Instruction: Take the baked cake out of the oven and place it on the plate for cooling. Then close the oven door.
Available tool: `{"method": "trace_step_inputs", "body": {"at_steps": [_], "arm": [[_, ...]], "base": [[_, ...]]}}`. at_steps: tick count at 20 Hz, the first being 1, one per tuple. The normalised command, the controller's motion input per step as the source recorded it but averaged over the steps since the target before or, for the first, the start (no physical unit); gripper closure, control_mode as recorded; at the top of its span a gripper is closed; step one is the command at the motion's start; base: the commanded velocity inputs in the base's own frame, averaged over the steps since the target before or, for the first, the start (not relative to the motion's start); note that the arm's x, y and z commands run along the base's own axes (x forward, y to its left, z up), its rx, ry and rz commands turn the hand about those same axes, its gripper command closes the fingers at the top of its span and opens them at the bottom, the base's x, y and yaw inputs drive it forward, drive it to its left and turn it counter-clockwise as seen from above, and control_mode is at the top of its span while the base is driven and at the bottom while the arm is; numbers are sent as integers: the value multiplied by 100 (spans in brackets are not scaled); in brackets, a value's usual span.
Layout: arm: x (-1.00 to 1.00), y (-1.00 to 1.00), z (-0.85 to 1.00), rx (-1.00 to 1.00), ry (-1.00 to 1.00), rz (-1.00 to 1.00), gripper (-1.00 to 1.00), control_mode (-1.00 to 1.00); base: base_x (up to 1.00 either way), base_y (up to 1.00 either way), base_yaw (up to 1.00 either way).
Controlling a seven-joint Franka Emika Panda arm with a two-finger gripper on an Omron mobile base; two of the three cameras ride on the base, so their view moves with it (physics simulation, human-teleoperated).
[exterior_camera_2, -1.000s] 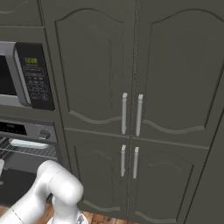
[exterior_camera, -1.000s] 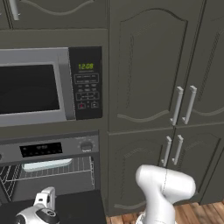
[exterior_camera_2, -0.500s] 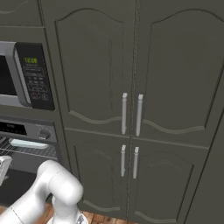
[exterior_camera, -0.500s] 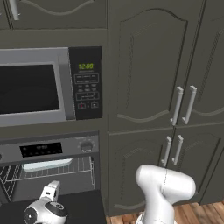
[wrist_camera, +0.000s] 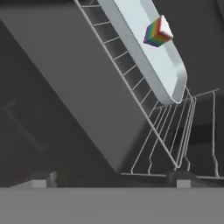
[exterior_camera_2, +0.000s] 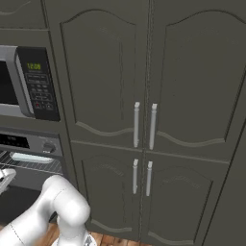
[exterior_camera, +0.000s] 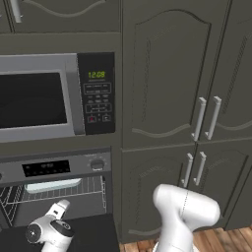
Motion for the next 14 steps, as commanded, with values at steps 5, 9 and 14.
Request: {"method": "trace_step_inputs", "body": {"at_steps": [5,9,14], "arm": [[1,2,1,14,-15,-6,-100,-100],[6,-1,0,18,-20,-18,-100,-100],[28,-2,0,24,-3,-31,-100,-100]], "base": [[0,0,0],[0,0,0],[0,0,0]]}}
